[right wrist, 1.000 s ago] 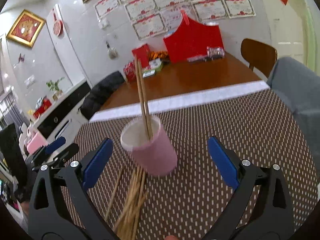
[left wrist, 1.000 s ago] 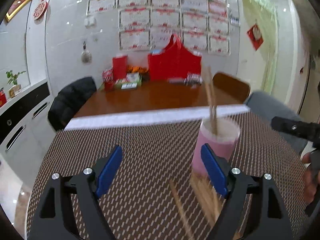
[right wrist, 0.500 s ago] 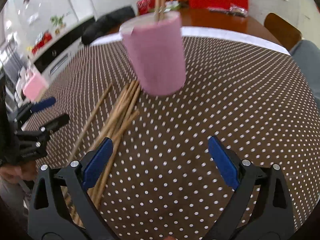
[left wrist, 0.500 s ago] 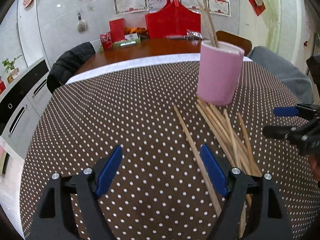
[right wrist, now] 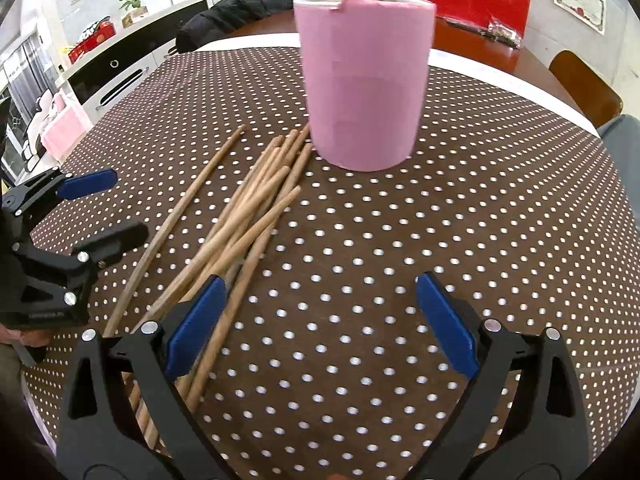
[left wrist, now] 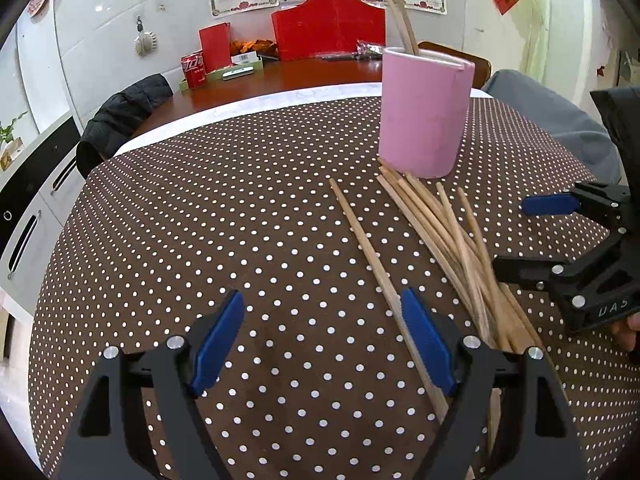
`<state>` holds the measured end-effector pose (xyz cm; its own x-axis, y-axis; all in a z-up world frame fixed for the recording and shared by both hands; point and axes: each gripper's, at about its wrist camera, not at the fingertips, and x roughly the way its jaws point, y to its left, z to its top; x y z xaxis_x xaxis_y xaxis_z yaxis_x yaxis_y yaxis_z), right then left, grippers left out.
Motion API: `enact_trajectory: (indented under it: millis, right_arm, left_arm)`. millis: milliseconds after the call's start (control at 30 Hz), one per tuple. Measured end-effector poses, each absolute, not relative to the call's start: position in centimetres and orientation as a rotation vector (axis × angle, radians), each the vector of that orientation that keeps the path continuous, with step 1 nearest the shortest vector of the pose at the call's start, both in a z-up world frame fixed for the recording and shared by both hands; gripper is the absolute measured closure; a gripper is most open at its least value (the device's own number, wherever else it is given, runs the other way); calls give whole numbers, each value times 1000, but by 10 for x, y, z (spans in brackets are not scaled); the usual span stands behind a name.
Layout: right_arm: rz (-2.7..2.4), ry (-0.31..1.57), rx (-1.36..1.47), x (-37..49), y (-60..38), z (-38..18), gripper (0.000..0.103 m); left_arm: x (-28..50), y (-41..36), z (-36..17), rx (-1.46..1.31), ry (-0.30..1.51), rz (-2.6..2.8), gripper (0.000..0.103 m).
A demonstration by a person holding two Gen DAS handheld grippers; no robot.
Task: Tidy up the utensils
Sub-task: 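Move both open grippers back down to the chopstick pile, then close the right gripper on a chopstick while the left gripper grasps another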
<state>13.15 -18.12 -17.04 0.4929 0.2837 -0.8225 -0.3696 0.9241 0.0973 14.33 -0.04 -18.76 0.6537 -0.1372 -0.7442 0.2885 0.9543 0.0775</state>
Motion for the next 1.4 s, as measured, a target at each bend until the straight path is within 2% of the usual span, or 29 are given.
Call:
enact_trajectory:
  millis: [167,267,700,933,1100,1400]
  right_arm:
    - [354,961,-141,134,-165,-171,10]
    - [324,956,-142,136,-166,-170,17]
    - [322,945,-162,133,-167,-172,18]
    - [302,953,-204,132,-156,-174,22]
    - [293,959,-180,134,-167,-173,28]
    - [297,947,-164,134,-166,-171,48]
  left_arm:
    - [141,-5,-189,212,825,-254,24]
    - [140,-8,-189,209,828,-250,24]
    - [141,-9,-190,224,835,-250,24]
    - [141,-13,-192,231,849,-255,24]
    - [146,-18,-197,229,883,-252,24]
    - [155,-9,-199,204,896,-271,24]
